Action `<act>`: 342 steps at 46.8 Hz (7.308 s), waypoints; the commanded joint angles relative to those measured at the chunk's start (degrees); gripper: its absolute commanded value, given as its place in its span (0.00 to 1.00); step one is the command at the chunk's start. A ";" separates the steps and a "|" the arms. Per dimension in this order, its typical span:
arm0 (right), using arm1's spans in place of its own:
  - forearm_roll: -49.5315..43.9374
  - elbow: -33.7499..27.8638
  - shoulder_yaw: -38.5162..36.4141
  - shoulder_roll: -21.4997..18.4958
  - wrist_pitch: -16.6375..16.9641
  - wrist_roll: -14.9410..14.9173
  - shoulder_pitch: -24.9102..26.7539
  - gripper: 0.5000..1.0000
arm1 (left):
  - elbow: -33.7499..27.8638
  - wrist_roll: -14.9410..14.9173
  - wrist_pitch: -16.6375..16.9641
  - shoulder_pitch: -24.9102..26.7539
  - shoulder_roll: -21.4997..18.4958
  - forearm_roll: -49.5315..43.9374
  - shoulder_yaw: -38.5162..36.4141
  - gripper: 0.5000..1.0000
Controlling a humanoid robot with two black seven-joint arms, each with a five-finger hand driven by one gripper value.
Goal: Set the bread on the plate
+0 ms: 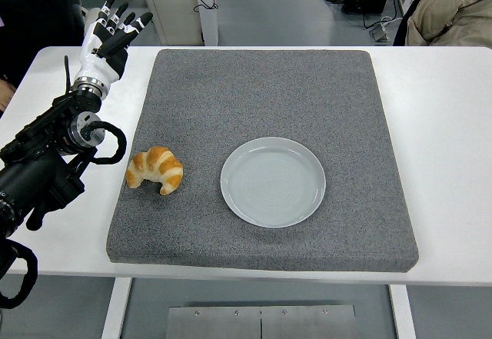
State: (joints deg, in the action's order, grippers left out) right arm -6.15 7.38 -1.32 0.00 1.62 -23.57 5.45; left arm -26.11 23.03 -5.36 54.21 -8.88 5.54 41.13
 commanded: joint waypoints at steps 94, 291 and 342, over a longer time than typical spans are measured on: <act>0.00 0.00 0.00 0.00 -0.03 -0.07 0.00 1.00 | -39.98 -7.38 -0.53 -1.39 -34.89 39.01 -18.19 0.96; 0.00 0.00 0.00 0.00 0.05 -0.07 0.00 1.00 | -48.34 -2.29 9.84 -3.50 -36.12 78.93 -26.01 0.08; 0.00 0.00 0.00 0.00 0.05 0.01 0.00 1.00 | -49.22 0.09 3.60 4.15 -25.49 82.97 -18.28 0.07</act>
State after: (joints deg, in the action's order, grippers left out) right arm -6.15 7.38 -1.33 0.00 1.65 -23.58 5.47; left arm -75.35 23.14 -1.83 58.57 -35.45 87.69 22.86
